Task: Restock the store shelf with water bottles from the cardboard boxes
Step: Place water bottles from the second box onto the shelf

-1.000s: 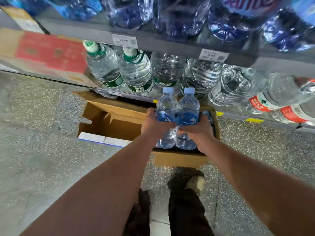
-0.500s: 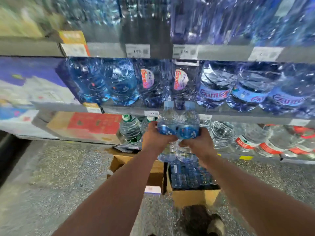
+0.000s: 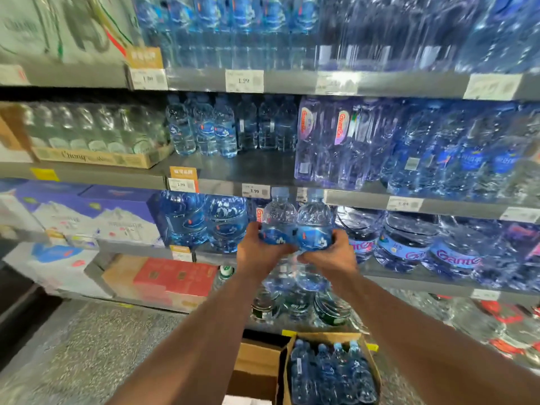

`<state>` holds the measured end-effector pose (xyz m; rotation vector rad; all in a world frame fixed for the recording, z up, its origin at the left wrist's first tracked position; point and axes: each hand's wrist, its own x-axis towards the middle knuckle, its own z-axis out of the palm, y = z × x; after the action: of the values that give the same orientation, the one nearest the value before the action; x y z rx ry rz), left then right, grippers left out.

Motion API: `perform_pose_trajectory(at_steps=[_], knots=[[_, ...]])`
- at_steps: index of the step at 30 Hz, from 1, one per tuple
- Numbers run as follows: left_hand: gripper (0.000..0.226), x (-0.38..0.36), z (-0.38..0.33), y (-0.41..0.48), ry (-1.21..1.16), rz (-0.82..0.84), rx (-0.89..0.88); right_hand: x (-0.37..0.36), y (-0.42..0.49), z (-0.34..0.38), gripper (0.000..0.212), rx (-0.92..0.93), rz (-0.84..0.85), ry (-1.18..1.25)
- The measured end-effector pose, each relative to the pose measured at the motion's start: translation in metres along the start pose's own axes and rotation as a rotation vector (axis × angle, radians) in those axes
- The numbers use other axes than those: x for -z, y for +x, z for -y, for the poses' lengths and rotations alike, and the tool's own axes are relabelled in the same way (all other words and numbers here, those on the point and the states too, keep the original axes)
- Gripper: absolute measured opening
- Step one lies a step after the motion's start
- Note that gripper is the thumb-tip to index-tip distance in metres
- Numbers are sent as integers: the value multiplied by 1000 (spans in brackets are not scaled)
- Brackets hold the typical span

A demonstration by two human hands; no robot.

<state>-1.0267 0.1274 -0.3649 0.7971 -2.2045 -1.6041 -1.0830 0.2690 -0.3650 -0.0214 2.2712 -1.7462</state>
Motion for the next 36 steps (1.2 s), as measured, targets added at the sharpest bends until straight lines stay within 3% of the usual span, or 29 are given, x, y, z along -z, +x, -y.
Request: perform_pose_trajectory(at_steps=[9, 16, 19, 24, 36], knots=[[74, 33, -48, 10, -19, -102, -62, -4, 4, 66, 69, 116, 46, -130], [57, 103, -57, 53, -71, -85, -115, -69, 5, 109, 70, 147, 8, -99], [57, 136, -58, 77, -64, -61, -166, -101, 5, 124, 59, 195, -7, -28], [61, 175, -53, 113, -64, -14, -177, -145, 13, 148, 70, 172, -38, -45], [70, 181, -49, 196, -60, -69, -90, -192, 98, 167, 80, 144, -17, -120]])
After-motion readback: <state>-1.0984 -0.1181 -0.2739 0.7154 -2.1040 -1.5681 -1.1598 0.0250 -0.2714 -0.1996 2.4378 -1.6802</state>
